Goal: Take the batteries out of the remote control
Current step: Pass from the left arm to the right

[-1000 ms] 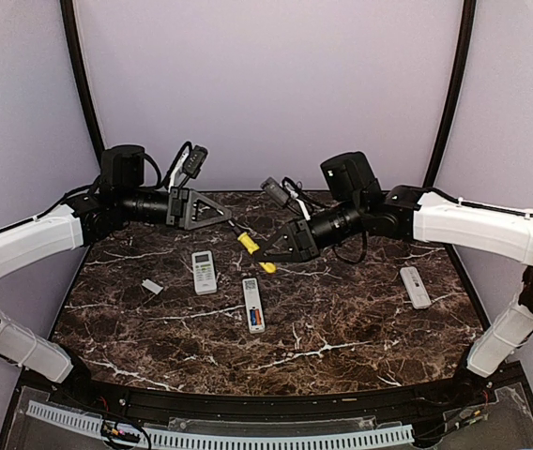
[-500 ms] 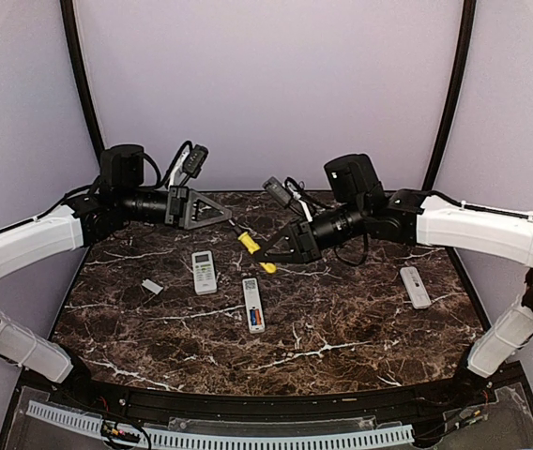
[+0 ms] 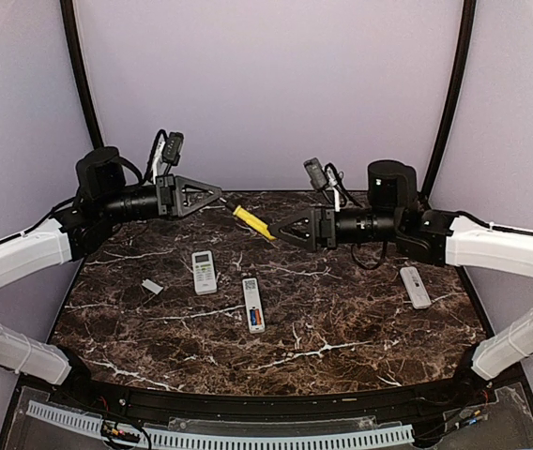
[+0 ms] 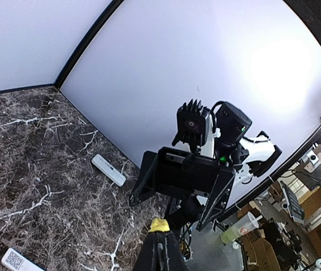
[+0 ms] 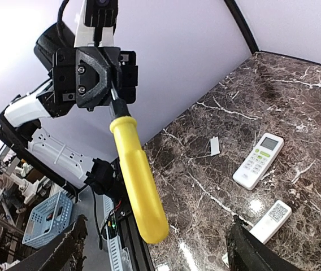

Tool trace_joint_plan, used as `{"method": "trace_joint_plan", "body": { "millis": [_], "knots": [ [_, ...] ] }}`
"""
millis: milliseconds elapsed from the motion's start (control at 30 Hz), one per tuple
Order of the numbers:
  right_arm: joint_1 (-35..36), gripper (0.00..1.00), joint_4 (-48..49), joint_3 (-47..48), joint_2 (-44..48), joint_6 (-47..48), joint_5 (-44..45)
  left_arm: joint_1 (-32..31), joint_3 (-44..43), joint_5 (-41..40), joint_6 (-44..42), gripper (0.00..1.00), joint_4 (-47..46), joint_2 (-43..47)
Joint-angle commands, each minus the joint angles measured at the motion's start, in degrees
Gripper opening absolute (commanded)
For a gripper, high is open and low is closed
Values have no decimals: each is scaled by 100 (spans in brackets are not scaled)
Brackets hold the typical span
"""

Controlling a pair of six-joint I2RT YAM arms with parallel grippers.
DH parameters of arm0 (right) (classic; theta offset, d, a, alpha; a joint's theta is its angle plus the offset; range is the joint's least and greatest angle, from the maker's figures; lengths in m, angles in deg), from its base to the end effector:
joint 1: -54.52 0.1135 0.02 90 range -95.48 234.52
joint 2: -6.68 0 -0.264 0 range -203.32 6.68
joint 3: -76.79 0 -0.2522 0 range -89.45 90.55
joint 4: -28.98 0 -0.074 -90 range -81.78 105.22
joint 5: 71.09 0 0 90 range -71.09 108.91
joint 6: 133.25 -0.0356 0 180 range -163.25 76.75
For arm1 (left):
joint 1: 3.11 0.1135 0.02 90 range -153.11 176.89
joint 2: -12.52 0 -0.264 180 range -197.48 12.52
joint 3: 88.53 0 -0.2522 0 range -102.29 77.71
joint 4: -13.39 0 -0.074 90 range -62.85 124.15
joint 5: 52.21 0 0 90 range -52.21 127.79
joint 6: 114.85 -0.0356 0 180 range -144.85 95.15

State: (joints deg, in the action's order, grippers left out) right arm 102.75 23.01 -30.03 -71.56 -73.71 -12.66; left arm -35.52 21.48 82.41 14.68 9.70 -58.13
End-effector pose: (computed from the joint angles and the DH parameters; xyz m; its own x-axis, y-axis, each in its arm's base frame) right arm 0.1991 0.2509 0.3298 -0.6055 -0.0296 -0.7953 -0.7782 0.2312 0.5839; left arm 0.2263 -0.1733 0.3649 -0.5853 -0.1650 -0.7938 0.7794 0.1555 -0.6070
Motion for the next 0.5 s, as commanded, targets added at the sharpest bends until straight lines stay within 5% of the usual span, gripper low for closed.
{"method": "trace_joint_plan", "body": {
  "millis": [0, 467],
  "knots": [
    [97, 83, 1799, -577, 247, -1010, 975, 23, 343, -557, 670, 0, -1248, 309],
    [345, 77, 3066, -197, -366, -1401, 872, 23, 658, -710, 1091, 0, -2209, 421]
  ]
}}
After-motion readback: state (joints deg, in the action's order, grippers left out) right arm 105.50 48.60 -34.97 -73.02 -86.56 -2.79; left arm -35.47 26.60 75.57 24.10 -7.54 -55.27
